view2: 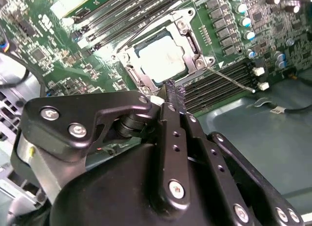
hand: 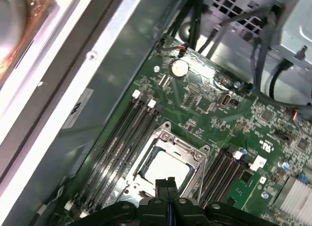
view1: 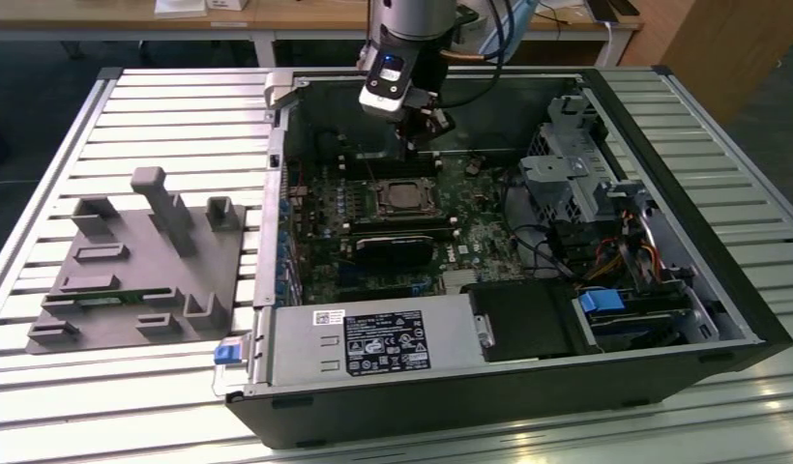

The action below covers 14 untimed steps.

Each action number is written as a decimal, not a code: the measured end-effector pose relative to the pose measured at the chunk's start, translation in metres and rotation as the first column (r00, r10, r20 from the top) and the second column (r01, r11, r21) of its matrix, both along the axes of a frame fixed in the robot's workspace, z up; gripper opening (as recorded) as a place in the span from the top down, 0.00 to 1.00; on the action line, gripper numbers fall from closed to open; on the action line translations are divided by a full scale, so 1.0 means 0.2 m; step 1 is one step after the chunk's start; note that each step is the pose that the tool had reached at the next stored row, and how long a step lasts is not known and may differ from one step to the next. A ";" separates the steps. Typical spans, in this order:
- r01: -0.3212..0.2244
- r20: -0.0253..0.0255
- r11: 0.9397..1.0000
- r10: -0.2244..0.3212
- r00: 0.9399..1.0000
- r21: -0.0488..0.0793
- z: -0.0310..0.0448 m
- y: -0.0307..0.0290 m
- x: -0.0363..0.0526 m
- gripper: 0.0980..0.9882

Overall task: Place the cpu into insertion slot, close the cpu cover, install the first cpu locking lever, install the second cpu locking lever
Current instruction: 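Install the first cpu locking lever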

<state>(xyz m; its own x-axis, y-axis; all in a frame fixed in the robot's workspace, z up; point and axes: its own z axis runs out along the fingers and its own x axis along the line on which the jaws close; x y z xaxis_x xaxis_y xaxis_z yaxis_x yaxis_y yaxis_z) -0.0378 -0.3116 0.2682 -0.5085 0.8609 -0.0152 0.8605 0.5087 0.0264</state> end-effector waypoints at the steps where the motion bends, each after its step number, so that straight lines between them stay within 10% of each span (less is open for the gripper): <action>1: -0.012 0.000 1.000 0.012 1.000 0.000 0.000 0.000 0.000 0.99; 14: -0.143 0.000 0.990 0.143 0.990 0.000 0.000 0.000 0.001 0.99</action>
